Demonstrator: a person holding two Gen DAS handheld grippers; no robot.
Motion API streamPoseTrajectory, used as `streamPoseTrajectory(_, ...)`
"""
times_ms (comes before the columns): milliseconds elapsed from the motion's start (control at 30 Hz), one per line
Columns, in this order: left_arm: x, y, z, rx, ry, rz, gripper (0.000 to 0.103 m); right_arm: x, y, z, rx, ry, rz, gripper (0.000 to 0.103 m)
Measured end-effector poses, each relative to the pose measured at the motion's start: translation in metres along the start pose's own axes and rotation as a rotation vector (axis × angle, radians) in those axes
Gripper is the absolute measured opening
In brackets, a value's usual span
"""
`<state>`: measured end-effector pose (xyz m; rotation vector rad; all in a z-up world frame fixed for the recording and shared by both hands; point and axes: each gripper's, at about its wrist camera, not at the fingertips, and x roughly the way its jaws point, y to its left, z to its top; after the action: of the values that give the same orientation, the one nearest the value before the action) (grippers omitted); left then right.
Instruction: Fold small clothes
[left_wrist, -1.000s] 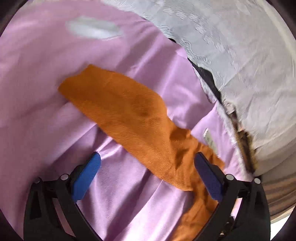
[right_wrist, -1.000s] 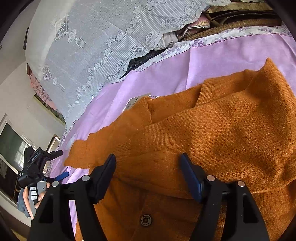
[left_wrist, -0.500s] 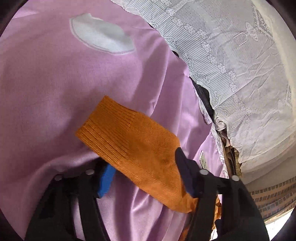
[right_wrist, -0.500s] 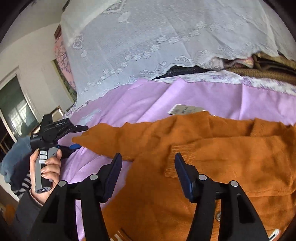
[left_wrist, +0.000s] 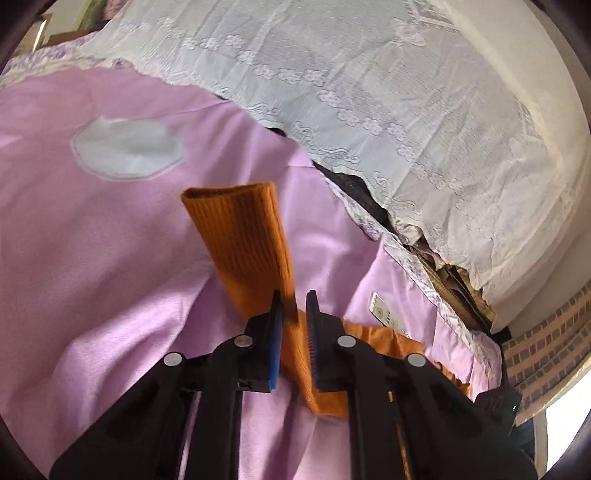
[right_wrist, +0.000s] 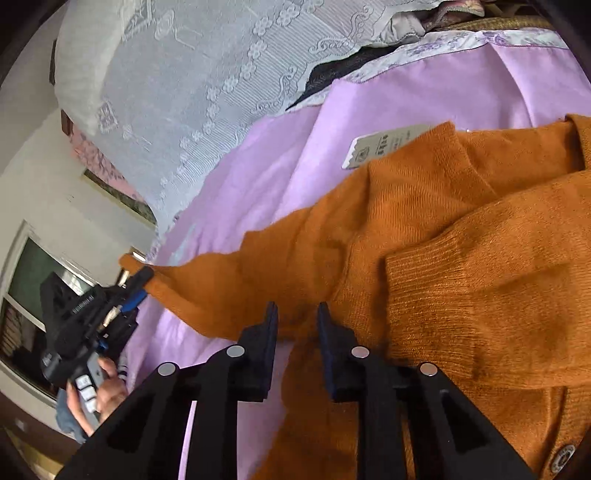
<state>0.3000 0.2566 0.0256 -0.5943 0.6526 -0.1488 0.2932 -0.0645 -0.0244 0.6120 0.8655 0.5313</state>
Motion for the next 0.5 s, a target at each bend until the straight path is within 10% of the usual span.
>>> streamPoseTrajectory(300,0.008,-0.08,-0.043,0.316,-0.007,0.009,0.01,-0.054,0.04,0.015,-0.058,-0.133,0.206,0.056)
streamPoseTrajectory(500,0.024,-0.085,-0.065,0.371,0.025,0.152,0.009,-0.003,0.057,0.033,-0.067,-0.074,0.181,0.062)
